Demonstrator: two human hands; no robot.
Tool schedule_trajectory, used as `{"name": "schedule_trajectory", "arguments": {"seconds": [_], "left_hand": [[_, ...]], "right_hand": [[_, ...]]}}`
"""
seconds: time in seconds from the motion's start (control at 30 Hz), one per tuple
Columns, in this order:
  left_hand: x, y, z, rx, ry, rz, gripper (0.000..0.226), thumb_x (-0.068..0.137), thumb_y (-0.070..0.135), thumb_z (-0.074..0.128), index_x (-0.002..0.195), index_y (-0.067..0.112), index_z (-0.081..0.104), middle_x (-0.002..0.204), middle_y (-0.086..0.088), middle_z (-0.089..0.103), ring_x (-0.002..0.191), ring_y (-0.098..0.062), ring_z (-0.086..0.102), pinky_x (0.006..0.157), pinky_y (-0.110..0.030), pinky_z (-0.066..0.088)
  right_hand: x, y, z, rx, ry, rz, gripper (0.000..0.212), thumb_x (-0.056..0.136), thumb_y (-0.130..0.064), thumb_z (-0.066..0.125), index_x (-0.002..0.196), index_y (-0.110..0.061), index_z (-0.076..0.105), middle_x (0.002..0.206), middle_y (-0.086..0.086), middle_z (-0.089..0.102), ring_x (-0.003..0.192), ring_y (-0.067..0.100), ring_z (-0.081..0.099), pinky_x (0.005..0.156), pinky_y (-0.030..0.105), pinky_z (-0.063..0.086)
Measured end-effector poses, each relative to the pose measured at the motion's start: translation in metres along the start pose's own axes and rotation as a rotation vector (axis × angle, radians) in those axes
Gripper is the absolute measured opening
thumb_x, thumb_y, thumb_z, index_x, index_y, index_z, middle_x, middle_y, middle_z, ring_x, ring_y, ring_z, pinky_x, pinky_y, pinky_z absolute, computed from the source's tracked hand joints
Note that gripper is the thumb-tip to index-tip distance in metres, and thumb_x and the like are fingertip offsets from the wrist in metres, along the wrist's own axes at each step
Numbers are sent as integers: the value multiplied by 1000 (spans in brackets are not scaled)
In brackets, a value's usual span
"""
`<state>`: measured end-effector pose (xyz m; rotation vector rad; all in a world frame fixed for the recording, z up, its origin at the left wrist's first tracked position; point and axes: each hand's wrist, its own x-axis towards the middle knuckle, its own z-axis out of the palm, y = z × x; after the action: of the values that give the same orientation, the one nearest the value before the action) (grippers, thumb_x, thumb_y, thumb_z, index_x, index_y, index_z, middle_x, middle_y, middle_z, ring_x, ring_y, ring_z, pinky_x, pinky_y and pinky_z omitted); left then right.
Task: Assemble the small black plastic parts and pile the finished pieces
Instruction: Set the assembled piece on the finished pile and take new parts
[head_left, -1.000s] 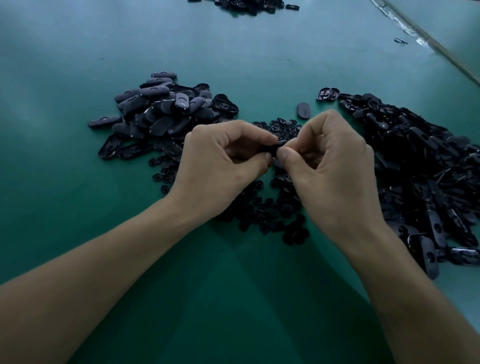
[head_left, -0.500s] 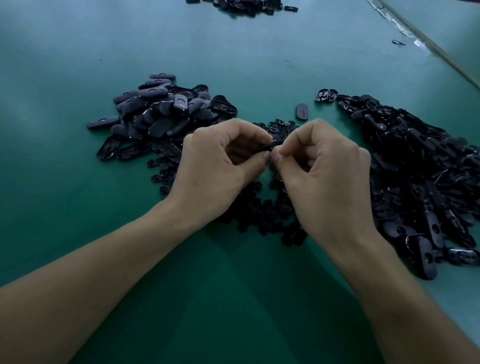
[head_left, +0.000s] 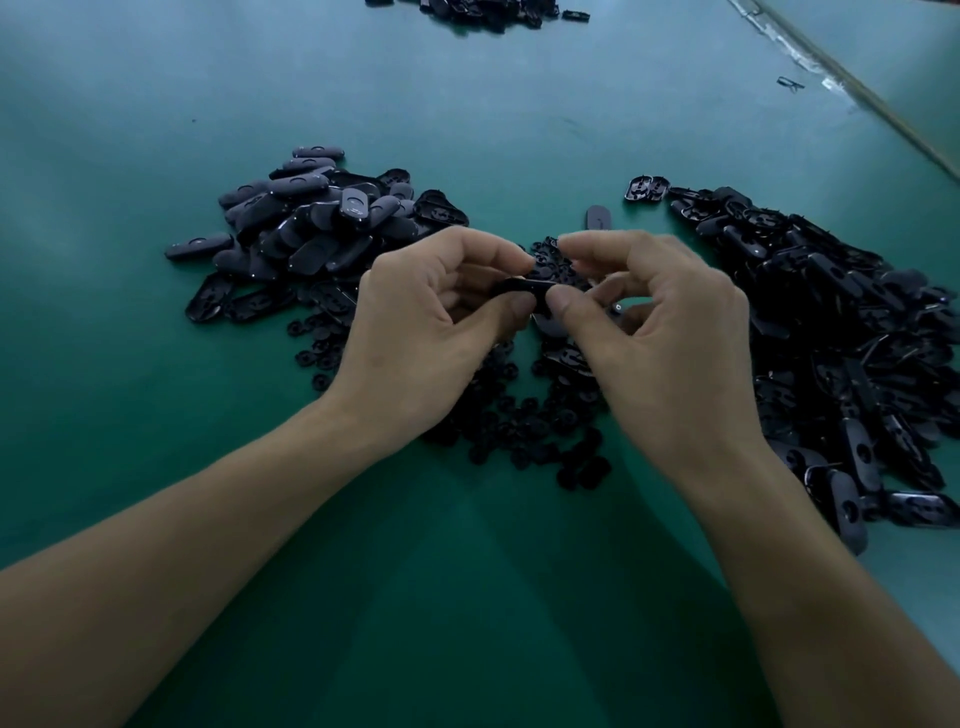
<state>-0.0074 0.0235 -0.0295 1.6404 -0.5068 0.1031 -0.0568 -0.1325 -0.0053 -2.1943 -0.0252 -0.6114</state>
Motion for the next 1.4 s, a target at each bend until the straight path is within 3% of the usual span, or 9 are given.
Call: {"name": "schedule_trajectory", "arguments": {"seconds": [0.17, 0.4, 0.6, 0.77, 0.93, 1.07, 1.23, 1.3, 1.4], "left_hand": [[-1, 2, -1, -58, -37, -31, 27, 83, 1, 77, 95, 24, 69, 82, 4, 75, 75, -8, 71, 71, -21, 58], [0, 4, -2, -108, -31, -55, 23, 82, 0, 78, 94, 18, 71, 81, 2, 75, 74, -12, 73, 72, -24, 59], [0, 2, -2, -110, -42, -68, 24, 81, -1, 79, 92, 19, 73, 82, -1, 77, 72, -13, 74, 71, -22, 59], [1, 1, -3, -154, -40, -91, 25, 79, -4, 78, 91, 16, 72, 77, 1, 76, 67, -12, 72, 69, -22, 59], [0, 3, -3, -158, -46, -98, 27, 78, -4, 79, 93, 18, 72, 79, 1, 77, 68, -13, 73, 68, -22, 59], [1, 2, -2, -172, -32, -97, 24, 79, -4, 78, 93, 14, 72, 79, 0, 77, 68, -13, 72, 67, -22, 58], [2, 1, -1, -228, 22, -122, 17, 83, -5, 75, 92, 10, 71, 78, -4, 76, 69, -18, 72, 67, -25, 59], [2, 0, -1, -242, 36, -129, 16, 84, -5, 75, 91, 9, 70, 77, -4, 76, 70, -18, 73, 68, -25, 59], [3, 0, -1, -256, 53, -131, 17, 84, -7, 74, 90, 9, 70, 77, -4, 75, 71, -16, 73, 68, -26, 60]], "right_hand": [[3, 6, -4, 222, -98, 90, 16, 86, -10, 77, 91, -26, 76, 81, -9, 76, 76, 8, 74, 74, 25, 59], [5, 9, -8, 287, -146, 113, 14, 84, -13, 78, 87, -27, 74, 80, -2, 77, 77, 17, 76, 75, 37, 63], [4, 8, -8, 232, -167, 111, 19, 84, -10, 79, 82, -27, 72, 76, -5, 75, 69, 10, 72, 69, 26, 60], [4, 5, -5, 144, -153, 87, 15, 84, -12, 78, 81, -25, 71, 73, -7, 74, 65, 6, 69, 66, 27, 60], [5, 8, -12, 224, -189, 88, 18, 84, -10, 79, 84, -27, 73, 75, -5, 75, 66, 9, 70, 66, 27, 60], [1, 9, -6, 185, -98, 20, 17, 86, -10, 76, 90, -26, 75, 76, -5, 74, 69, 12, 70, 66, 29, 59], [-4, 6, 5, -87, 44, -214, 13, 88, -12, 76, 101, -16, 79, 96, 1, 70, 90, 11, 65, 76, 15, 49], [-5, 5, 9, -108, 93, -222, 12, 88, -13, 76, 100, -14, 80, 94, 3, 67, 89, 16, 63, 74, 18, 48], [-4, 3, 12, -90, 101, -191, 13, 87, -11, 76, 99, -14, 79, 90, 0, 68, 85, 4, 60, 75, 5, 41]]}}
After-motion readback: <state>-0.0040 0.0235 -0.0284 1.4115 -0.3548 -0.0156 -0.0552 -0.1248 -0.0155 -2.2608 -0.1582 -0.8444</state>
